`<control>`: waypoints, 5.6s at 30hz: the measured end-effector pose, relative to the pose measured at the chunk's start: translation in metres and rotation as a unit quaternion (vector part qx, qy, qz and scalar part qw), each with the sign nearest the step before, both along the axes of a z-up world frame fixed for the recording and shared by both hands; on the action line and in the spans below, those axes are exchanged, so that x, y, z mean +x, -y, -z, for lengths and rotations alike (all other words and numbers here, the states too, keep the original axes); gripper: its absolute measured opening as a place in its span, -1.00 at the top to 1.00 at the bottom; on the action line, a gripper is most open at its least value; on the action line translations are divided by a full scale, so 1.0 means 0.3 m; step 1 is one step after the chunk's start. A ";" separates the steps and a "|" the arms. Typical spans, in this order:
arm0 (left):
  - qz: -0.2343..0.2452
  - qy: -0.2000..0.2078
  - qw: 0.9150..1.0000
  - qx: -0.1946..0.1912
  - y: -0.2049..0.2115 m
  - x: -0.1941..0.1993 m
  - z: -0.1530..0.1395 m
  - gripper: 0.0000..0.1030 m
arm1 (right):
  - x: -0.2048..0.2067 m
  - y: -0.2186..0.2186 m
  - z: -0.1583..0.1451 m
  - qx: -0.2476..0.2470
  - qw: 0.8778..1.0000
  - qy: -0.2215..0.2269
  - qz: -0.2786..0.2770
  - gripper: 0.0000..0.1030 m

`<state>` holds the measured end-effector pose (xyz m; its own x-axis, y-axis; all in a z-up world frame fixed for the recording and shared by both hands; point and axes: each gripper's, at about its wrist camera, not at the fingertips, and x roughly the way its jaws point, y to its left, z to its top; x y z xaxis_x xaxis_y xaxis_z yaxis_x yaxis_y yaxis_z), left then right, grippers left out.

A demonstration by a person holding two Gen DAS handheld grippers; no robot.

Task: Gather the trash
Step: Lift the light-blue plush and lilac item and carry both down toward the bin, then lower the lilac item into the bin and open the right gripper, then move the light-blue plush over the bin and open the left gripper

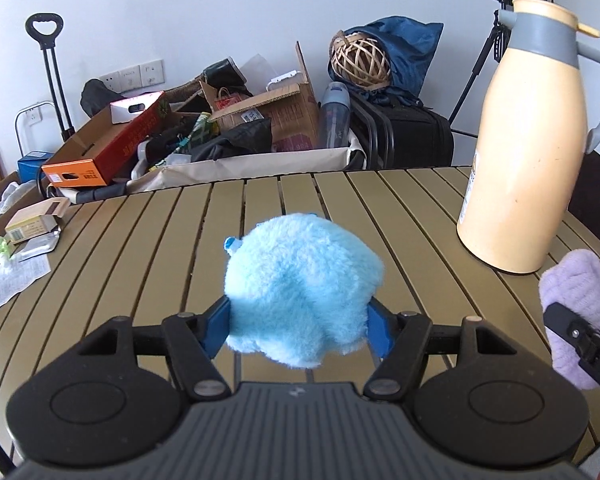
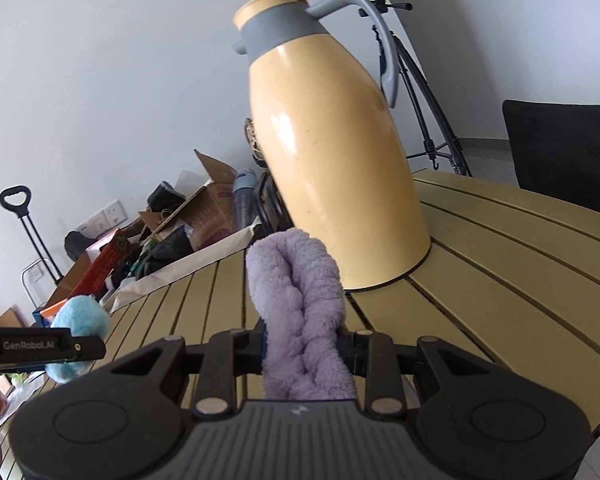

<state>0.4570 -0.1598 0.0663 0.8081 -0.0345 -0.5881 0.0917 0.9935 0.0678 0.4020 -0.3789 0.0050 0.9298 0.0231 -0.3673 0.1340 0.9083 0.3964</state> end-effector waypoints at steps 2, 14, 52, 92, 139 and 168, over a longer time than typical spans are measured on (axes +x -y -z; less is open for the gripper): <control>-0.002 0.004 1.000 -0.002 -0.019 -0.041 -0.013 -0.32 | -0.018 -0.018 -0.008 -0.005 1.000 0.003 -0.006 0.48; -0.005 0.022 1.000 -0.006 -0.138 -0.285 -0.048 -0.32 | -0.210 -0.136 -0.007 -0.029 0.999 0.014 -0.035 0.48; 0.017 0.021 0.999 -0.026 -0.368 -0.883 0.130 -0.32 | -0.693 -0.361 0.192 -0.093 0.987 -0.047 -0.126 0.48; -0.048 -0.129 0.990 -0.043 -0.605 -0.889 0.593 -0.32 | -0.689 -0.598 0.466 -0.131 0.935 -0.245 -0.222 0.48; -0.145 -0.199 0.967 -0.059 -0.791 -0.664 0.729 -0.32 | -0.238 -0.872 0.643 -0.129 0.897 -0.324 -0.271 0.47; -0.040 -0.194 0.980 -0.033 -0.517 -0.604 0.705 -0.32 | -0.264 -0.577 0.522 -0.112 0.943 -0.276 -0.151 -0.99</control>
<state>0.2757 -0.0046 -0.1452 0.5259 -0.0283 -0.8501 0.0199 0.9996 -0.0209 0.3227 -0.2058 -0.1517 0.5591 0.1216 -0.8201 -0.0149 0.9905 0.1367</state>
